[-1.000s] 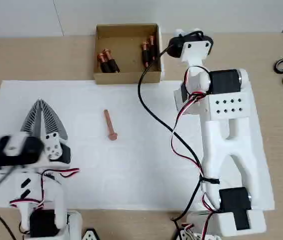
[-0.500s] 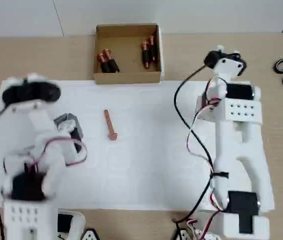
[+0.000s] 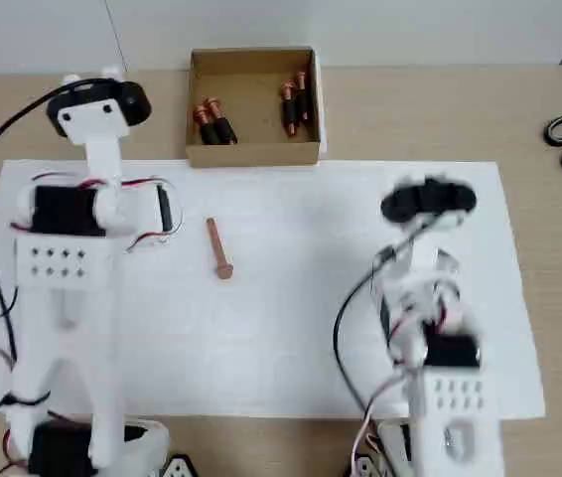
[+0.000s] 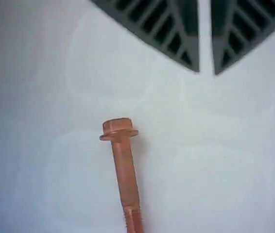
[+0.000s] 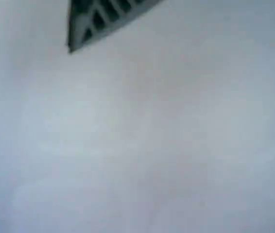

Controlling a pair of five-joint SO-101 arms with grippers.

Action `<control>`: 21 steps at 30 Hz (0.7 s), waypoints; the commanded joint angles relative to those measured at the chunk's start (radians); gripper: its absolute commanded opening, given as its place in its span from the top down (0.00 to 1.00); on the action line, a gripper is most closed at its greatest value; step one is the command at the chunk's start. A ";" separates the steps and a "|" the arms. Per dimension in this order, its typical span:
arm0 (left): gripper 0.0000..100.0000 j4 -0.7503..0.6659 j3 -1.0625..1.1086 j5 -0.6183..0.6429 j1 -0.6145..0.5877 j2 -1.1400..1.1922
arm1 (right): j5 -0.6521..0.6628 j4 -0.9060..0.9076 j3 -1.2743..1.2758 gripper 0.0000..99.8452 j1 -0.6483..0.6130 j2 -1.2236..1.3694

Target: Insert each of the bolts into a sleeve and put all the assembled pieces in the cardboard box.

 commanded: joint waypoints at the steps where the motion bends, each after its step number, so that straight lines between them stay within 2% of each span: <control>1: 0.99 0.011 -0.065 -0.178 0.023 0.021 | 0.009 -0.031 0.206 0.78 0.013 -0.297; 4: 0.99 0.031 -0.065 -0.545 0.061 0.057 | 0.017 -0.022 0.394 0.78 0.013 -0.519; 6: 0.99 0.037 -0.067 -0.723 0.074 0.075 | 0.052 0.058 0.396 0.78 0.022 -0.647; 15: 0.99 0.026 -0.070 -1.386 0.031 0.193 | 0.087 0.045 0.394 0.78 0.082 -0.653; 21: 0.99 -0.064 -0.070 -1.788 -0.029 0.322 | 0.130 0.045 0.391 0.78 0.090 -0.653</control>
